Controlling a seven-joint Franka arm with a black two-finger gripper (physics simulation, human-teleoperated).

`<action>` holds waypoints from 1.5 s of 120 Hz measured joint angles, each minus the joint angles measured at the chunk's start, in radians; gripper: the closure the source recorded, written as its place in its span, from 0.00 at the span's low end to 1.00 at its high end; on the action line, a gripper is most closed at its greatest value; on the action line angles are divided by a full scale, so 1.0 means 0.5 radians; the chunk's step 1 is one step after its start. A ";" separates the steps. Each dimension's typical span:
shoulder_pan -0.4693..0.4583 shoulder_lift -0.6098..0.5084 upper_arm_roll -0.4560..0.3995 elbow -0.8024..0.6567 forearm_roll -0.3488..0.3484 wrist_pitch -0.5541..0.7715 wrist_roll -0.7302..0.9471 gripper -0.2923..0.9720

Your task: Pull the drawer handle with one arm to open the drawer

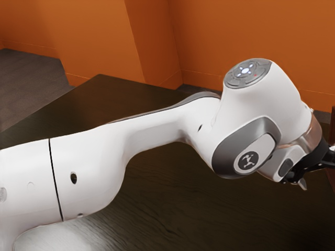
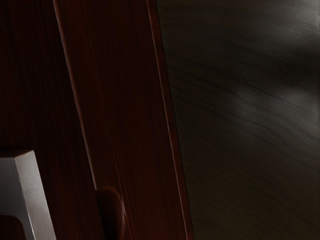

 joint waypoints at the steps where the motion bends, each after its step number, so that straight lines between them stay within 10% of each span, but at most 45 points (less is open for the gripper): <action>1: 0.000 0.002 0.000 0.000 0.000 0.001 0.000 0.23; 180: 0.107 -0.816 0.117 -1.092 0.013 0.176 0.014 0.24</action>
